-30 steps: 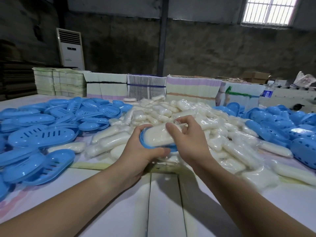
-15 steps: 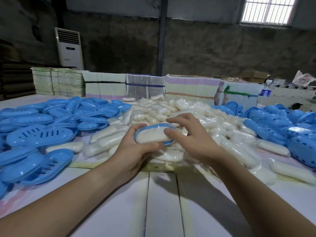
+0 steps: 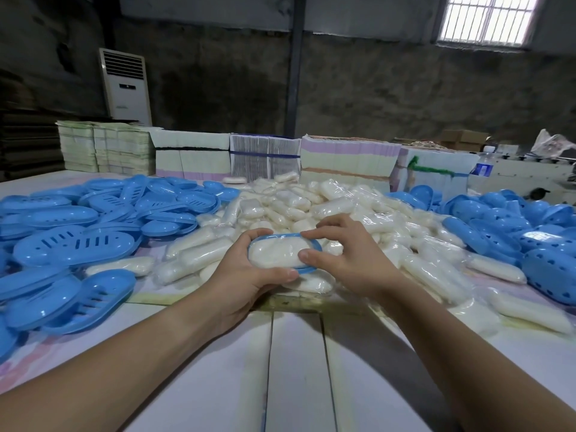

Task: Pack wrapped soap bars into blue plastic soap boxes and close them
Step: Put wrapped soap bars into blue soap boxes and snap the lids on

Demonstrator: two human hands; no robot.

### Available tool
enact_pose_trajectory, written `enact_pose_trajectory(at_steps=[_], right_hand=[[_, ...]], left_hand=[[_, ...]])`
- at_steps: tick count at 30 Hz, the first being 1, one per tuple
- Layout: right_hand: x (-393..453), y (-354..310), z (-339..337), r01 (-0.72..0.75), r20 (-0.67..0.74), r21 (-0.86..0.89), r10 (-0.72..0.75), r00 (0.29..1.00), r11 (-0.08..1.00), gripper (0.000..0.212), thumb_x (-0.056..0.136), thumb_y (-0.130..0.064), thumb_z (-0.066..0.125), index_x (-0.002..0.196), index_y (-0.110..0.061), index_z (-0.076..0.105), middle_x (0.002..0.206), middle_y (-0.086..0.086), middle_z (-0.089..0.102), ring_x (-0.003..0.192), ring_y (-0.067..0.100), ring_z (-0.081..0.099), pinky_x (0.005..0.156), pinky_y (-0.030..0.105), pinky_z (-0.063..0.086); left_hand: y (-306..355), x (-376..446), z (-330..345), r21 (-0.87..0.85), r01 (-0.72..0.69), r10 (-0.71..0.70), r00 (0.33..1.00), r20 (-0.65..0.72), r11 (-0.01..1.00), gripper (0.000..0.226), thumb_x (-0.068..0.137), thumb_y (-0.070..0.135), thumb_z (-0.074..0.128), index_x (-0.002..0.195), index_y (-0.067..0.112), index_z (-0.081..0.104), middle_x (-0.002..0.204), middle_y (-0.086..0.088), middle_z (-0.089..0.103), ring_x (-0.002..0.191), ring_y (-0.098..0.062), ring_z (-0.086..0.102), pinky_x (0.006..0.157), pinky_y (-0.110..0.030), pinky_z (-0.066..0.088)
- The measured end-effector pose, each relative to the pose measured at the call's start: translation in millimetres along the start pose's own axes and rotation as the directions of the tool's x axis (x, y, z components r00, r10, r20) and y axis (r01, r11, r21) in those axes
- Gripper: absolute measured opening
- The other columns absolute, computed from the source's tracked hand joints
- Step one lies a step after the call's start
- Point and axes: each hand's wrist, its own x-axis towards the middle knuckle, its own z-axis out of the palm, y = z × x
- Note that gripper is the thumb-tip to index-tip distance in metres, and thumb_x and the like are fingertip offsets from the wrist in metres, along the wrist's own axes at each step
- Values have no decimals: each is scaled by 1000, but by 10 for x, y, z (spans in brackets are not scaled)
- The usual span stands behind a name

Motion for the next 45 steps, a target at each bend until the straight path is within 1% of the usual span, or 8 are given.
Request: enact_pose_trajectory(at_steps=[4,11,16,19,27,32,37,45], right_hand=[[-6,6,-26,-27,0,61,28,1000,998,29,78,-40,77,106,-38,71,119,-15,51,115,-3,43,89,14,31],[37,81,-182,-38,-223,223,89,971,974,14,84,-34,70,97,-38,71,104,-19,63,95,-1,58,80,13,42],[121,503,-630,-268,-441,-105,197,876,958,28,85,-27,64,112,-31,65,111,-6,60,107,14,53,90,35,46],[4,877,-1117,-523,-472,-526,282,835,670,44,85,-32,60,129,-31,53,128,2,52,121,28,42,95,43,39],[-723,1577,-1814,-673,-524,-736,574,629,67,36,84,-25,59,119,-25,53,133,7,44,127,34,35,101,48,34],[-761,1706,-1882,-667,-554,-745,546,628,11,48,90,-28,57,135,-23,43,138,11,42,130,35,35,103,50,31],[-760,1784,-1921,-645,-565,-764,481,670,0,55,86,-31,61,137,-25,39,133,10,47,122,34,41,95,44,36],[-783,1831,-1939,-610,-563,-791,459,687,-57,40,89,-24,56,127,-21,46,123,10,53,113,31,46,84,39,38]], left_hand=[[12,1,41,-42,11,-10,1000,21,999,80,56,-16,80,122,21,57,115,-17,66,84,-26,76,65,-33,64],[-88,16,-9,55,63,-69,992,104,996,80,57,-21,80,124,18,58,125,-23,62,87,-32,74,64,-31,63],[-110,109,-116,102,52,-72,976,206,993,99,33,-1,94,124,22,63,123,-18,67,95,-32,75,64,-30,62],[-129,151,-135,144,73,-107,965,240,987,101,29,6,97,122,28,66,120,-16,70,96,-35,75,63,-38,62],[-228,192,-107,138,3,-38,966,254,990,107,-4,29,101,99,36,76,95,-10,78,76,-36,76,54,-45,60],[-272,252,-160,136,-9,-31,957,288,991,107,-3,26,102,100,36,76,97,-6,78,80,-34,77,57,-39,62],[-237,228,-246,232,15,-76,963,257,973,107,23,41,105,123,45,66,111,3,77,95,-29,77,76,-54,61],[-335,310,-353,268,-20,-46,970,239,963,95,46,33,102,130,45,60,120,4,74,105,-28,74,88,-62,56]])
